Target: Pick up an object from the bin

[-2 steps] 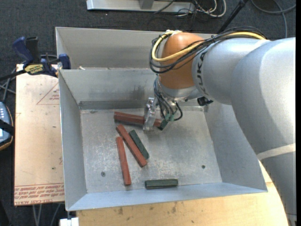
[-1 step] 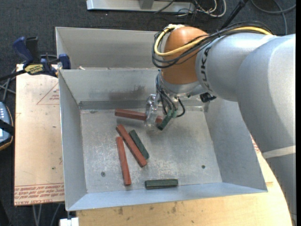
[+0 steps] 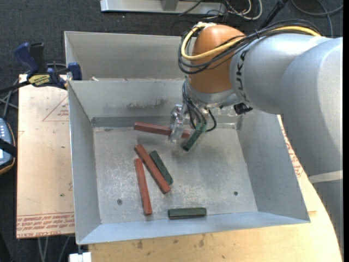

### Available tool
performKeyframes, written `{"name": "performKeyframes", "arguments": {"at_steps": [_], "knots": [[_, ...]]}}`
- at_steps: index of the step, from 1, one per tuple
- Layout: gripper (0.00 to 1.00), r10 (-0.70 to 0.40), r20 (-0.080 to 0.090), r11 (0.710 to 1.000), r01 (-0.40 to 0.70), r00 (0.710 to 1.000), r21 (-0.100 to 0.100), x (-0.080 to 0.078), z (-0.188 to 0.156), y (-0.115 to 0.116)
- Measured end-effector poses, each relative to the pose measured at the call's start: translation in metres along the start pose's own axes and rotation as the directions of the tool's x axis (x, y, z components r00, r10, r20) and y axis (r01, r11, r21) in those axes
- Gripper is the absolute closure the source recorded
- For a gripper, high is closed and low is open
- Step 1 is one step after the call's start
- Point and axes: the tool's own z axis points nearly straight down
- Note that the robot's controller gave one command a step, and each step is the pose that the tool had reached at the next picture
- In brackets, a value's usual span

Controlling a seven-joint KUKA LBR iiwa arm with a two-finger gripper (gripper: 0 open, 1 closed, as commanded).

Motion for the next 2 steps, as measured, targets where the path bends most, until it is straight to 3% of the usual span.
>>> {"name": "performKeyframes", "arguments": {"at_steps": [2], "knots": [[1.0,-0.001,0.0,1.0,0.001,1.0,0.0,0.0,-0.0156,0.0]]}}
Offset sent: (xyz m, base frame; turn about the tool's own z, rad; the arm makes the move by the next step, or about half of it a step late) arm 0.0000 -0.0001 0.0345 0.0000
